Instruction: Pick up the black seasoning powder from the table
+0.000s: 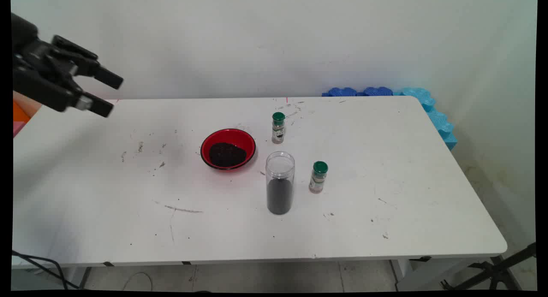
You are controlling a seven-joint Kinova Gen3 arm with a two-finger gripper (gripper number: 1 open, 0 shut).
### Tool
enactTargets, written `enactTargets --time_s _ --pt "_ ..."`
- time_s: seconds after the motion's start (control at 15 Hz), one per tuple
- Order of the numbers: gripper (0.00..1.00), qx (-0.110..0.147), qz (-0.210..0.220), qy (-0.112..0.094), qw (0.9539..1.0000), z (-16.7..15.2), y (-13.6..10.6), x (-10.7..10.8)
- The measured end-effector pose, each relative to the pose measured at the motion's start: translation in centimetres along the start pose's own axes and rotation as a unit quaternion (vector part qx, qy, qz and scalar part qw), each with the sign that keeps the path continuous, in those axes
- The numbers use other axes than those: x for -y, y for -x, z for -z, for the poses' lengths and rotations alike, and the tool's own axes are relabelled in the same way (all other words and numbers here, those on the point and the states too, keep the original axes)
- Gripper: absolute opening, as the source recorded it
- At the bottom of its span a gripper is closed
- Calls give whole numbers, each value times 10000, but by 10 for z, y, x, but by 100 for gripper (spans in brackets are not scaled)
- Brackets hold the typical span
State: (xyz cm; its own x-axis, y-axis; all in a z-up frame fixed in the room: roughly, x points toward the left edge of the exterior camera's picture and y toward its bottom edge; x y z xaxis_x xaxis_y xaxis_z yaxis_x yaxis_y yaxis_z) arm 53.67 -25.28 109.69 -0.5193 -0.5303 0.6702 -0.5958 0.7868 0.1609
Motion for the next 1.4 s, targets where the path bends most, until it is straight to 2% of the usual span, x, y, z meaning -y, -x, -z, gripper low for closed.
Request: enactTargets --time_s 0.27,0.53,0.8,1.07,1.27,1.4 --pt "100 84 50 -140 9999 -34 5 1" --pt "100 244 146 -254 9993 -78 19 -2" --pt "100 326 167 -211 9991 -126 38 -10" --pt "100 270 129 -173 9994 -170 50 -13" --pt "100 125 9 -56 9999 -208 52 -15" --pt "100 52 -73 -49 9999 -226 53 -14"
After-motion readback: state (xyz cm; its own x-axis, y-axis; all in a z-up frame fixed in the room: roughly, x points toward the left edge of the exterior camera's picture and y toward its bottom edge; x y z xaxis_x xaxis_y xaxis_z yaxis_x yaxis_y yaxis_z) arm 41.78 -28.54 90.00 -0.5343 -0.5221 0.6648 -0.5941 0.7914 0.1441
